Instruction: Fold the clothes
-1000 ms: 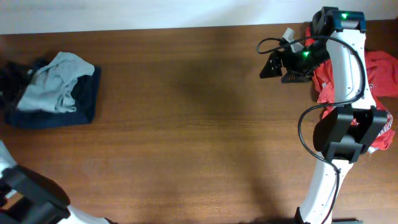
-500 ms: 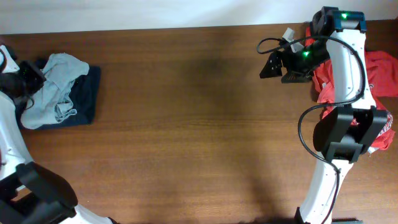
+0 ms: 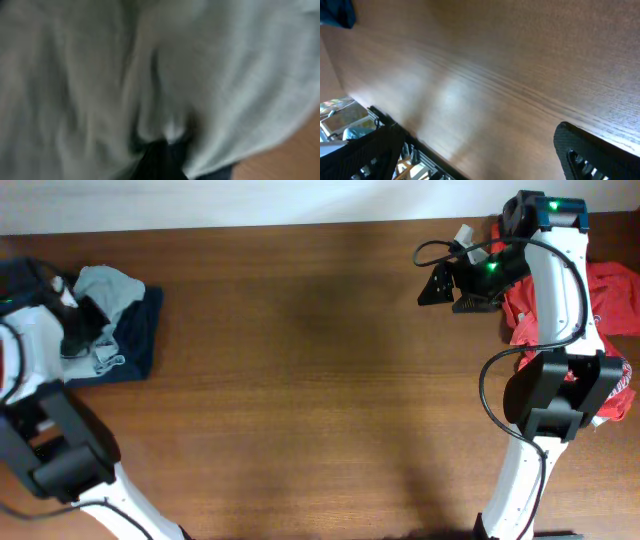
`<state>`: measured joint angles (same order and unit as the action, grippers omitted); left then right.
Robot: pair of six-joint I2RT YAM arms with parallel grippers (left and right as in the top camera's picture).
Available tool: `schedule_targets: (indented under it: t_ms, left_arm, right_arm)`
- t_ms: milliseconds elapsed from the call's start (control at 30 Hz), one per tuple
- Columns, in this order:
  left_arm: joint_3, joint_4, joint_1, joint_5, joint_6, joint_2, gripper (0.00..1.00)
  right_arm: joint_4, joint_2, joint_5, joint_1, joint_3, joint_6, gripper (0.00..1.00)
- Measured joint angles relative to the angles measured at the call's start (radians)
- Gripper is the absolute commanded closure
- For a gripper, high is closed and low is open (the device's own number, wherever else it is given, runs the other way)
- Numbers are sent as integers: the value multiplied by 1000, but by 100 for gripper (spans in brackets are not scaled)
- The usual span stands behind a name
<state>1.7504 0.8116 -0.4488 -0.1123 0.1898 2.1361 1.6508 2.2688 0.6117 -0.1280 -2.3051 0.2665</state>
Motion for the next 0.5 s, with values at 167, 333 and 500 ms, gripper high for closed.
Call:
schedule_targets:
  t_ms: [167, 333, 500]
  left_arm:
    - [0, -31, 48, 17, 0, 58, 99]
    - [8, -48, 101, 33, -8, 61, 100]
    - [62, -6, 122, 35, -11, 60, 99]
  right_arm:
    - [-3, 0, 0, 0, 0, 0, 1]
    - [-5, 0, 0, 0, 0, 0, 1]
    - [-6, 0, 0, 0, 0, 0, 1]
